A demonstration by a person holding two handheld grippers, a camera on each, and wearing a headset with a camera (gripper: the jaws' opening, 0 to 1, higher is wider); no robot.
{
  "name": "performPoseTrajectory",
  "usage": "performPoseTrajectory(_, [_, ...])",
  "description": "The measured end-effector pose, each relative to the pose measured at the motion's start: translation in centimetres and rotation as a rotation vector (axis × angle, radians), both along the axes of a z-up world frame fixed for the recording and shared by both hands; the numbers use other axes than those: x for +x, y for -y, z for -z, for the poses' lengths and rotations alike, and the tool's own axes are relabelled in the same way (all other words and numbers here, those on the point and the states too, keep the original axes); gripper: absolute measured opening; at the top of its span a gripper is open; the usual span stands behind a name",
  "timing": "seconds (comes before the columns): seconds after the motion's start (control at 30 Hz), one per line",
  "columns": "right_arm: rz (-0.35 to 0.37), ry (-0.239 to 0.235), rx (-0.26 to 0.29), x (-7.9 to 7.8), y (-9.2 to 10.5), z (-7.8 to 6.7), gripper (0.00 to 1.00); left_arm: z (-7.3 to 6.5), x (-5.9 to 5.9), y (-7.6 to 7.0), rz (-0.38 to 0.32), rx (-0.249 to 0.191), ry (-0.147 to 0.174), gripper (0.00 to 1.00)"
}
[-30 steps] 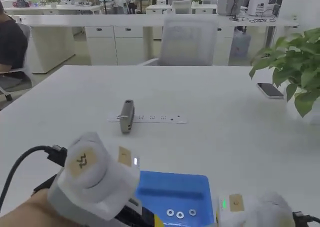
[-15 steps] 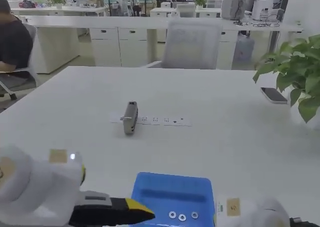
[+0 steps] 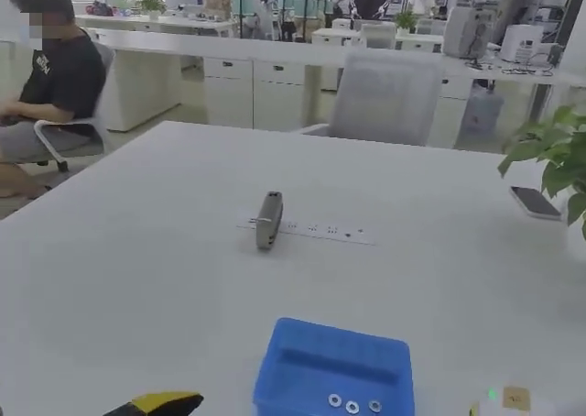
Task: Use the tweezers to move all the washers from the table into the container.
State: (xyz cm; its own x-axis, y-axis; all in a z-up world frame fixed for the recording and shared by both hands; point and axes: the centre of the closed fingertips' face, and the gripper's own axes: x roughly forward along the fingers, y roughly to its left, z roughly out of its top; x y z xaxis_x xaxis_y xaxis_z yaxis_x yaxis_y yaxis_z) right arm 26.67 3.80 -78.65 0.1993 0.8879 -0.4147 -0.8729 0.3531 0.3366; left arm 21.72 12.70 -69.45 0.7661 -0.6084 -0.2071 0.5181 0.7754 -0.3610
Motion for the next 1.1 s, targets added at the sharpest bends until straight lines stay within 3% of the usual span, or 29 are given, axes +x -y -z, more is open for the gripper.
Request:
performPoseTrajectory(0.2, [0.044, -0.015, 0.044, 1.3, 0.7, -2.0, 0.01, 0.4, -0.7, -0.5, -0.056, 0.029, 0.007, 0.62])
performPoseTrajectory(0.4, [0.045, 0.021, 0.053, 2.5, 0.3, -4.2, 0.02, 0.4, -1.2, -0.4, -0.061, 0.04, 0.019, 0.64])
performPoseTrajectory(0.63, [0.065, 0.067, 0.051, 4.5, -0.2, -5.8, 0.02, 0.4, -1.5, -0.7, -0.082, 0.04, 0.03, 0.65])
performPoseTrajectory(0.87, [0.117, 0.083, 0.043, 6.9, -0.8, -5.8, 0.02, 0.3, -1.8, -1.0, -0.088, 0.046, 0.039, 0.67])
performPoseTrajectory(1.1, [0.125, 0.099, 0.003, 8.7, -1.9, -4.4, 0.02, 0.6, -2.2, -1.0, -0.073, 0.073, 0.033, 0.68])
